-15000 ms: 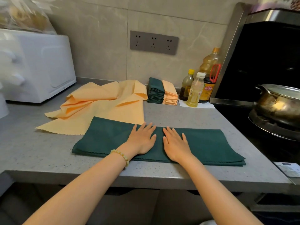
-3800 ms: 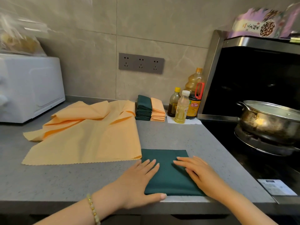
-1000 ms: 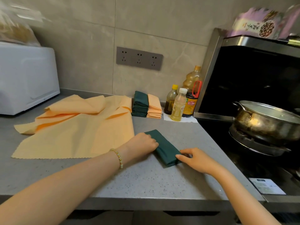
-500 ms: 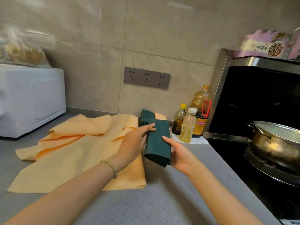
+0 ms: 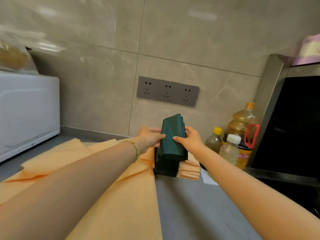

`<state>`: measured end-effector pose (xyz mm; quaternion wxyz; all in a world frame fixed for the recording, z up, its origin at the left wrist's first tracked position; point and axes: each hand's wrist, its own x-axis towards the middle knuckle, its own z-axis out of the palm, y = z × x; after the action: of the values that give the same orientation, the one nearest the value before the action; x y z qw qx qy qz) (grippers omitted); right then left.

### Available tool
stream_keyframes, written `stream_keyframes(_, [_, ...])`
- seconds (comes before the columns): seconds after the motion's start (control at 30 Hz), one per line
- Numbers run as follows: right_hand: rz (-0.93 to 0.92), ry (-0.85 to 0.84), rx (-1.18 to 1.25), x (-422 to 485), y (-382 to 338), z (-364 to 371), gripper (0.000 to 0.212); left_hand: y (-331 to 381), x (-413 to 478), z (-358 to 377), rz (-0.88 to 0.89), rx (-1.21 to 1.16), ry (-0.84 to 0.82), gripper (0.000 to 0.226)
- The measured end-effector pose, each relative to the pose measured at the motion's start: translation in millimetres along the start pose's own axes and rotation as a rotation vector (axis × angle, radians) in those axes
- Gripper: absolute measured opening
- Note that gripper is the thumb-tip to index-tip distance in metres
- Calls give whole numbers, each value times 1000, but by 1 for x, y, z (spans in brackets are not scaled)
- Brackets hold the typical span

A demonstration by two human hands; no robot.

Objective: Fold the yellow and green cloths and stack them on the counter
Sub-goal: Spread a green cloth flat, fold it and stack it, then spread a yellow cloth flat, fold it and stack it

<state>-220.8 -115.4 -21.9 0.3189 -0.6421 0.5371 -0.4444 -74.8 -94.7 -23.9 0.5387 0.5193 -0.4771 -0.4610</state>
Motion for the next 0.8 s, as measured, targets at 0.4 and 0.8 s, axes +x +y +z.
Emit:
stream_keyframes(0.4, [10,95,-255,71,60,34,64,-60,95,11,-45,138,106,33])
stream_keyframes(0.8, [-468,-66,-402,-29,35,70,48,-54,-17,-122,296,1287,-89,68])
